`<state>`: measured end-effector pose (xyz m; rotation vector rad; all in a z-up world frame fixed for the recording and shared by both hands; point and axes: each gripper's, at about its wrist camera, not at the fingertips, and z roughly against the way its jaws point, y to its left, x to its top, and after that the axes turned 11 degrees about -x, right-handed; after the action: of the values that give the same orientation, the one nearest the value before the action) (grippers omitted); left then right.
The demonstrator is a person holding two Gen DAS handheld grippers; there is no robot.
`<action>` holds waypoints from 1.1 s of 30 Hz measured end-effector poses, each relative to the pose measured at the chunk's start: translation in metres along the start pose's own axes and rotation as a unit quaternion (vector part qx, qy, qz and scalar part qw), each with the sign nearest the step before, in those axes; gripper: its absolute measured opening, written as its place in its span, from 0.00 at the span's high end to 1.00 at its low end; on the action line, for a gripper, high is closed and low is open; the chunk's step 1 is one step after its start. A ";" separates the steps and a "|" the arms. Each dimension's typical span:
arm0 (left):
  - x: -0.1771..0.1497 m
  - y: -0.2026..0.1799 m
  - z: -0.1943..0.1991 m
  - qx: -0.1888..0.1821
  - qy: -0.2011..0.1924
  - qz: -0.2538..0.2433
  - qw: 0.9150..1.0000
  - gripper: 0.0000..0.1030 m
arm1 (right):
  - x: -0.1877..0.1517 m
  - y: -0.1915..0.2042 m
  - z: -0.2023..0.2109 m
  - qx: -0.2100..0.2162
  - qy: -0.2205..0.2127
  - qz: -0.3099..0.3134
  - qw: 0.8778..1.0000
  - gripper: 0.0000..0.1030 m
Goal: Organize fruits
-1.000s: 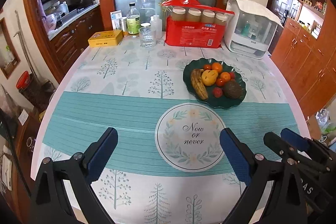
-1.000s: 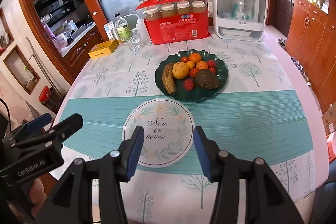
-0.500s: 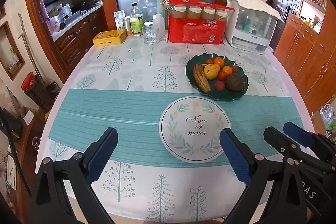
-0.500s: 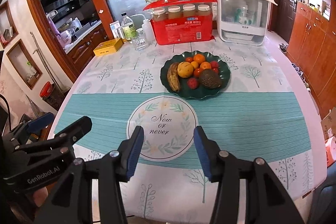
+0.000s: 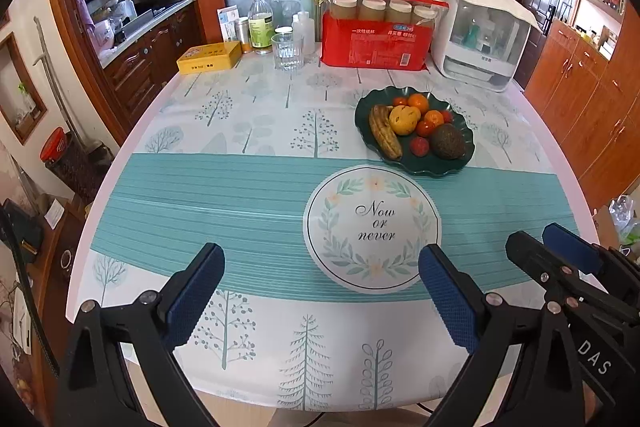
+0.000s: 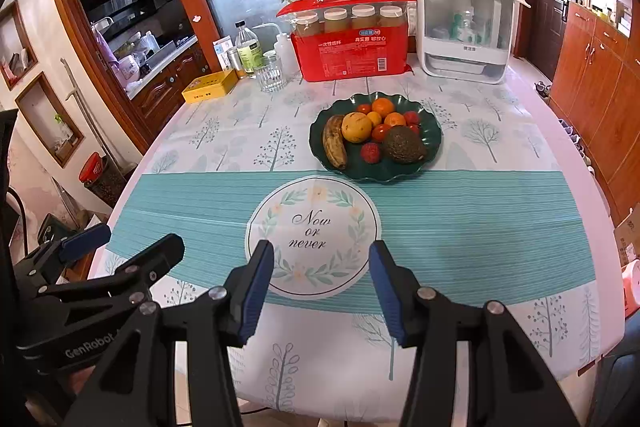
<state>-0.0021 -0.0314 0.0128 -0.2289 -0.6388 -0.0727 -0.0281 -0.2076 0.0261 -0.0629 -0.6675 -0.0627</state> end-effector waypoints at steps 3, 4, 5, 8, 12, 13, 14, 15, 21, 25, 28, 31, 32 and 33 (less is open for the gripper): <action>-0.001 0.001 -0.002 -0.001 0.005 0.000 1.000 0.06 | 0.000 0.000 0.000 -0.001 -0.001 0.000 1.000 0.52; -0.002 0.001 -0.001 -0.002 0.006 0.000 1.000 0.06 | -0.002 0.000 0.001 -0.001 -0.002 -0.001 1.000 0.52; -0.002 0.002 -0.002 -0.003 0.007 0.000 1.000 0.06 | -0.001 0.000 0.000 0.000 -0.001 -0.001 1.000 0.52; -0.002 0.004 -0.002 -0.003 0.010 0.002 1.000 0.06 | -0.001 0.000 0.000 0.000 0.000 -0.001 1.000 0.52; -0.001 0.005 -0.002 -0.005 0.012 0.001 1.000 0.06 | -0.002 0.000 0.001 0.000 0.001 -0.003 1.000 0.52; -0.001 0.005 -0.003 -0.006 0.012 0.001 1.000 0.06 | -0.003 0.000 0.001 0.000 0.001 -0.003 1.000 0.52; -0.002 0.005 -0.003 -0.006 0.013 0.000 1.000 0.06 | -0.002 0.000 0.000 0.000 0.001 -0.002 1.000 0.52; -0.002 0.005 -0.004 -0.007 0.014 0.000 1.000 0.06 | -0.002 0.000 0.000 0.000 0.001 -0.002 1.000 0.52; -0.002 0.003 -0.007 -0.011 0.017 -0.001 1.000 0.06 | -0.007 -0.001 0.000 -0.001 0.007 -0.006 1.000 0.52; -0.003 0.003 -0.008 -0.011 0.018 -0.002 1.000 0.06 | -0.008 -0.001 -0.002 -0.002 0.009 -0.007 1.000 0.52; -0.004 0.002 -0.011 -0.011 0.021 -0.004 1.000 0.06 | -0.007 -0.002 -0.003 -0.002 0.010 -0.008 1.000 0.52; -0.004 0.001 -0.011 -0.011 0.021 -0.003 1.000 0.06 | -0.007 -0.003 -0.003 -0.002 0.011 -0.010 1.000 0.52; -0.004 0.001 -0.011 -0.011 0.021 -0.003 1.000 0.06 | -0.008 -0.004 -0.003 -0.003 0.012 -0.010 1.000 0.52; -0.003 0.001 -0.011 -0.011 0.021 -0.003 1.000 0.06 | -0.008 -0.004 -0.003 -0.003 0.012 -0.011 1.000 0.52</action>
<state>0.0016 -0.0332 0.0022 -0.2463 -0.5977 -0.0891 -0.0327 -0.2113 0.0188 -0.0602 -0.6439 -0.0859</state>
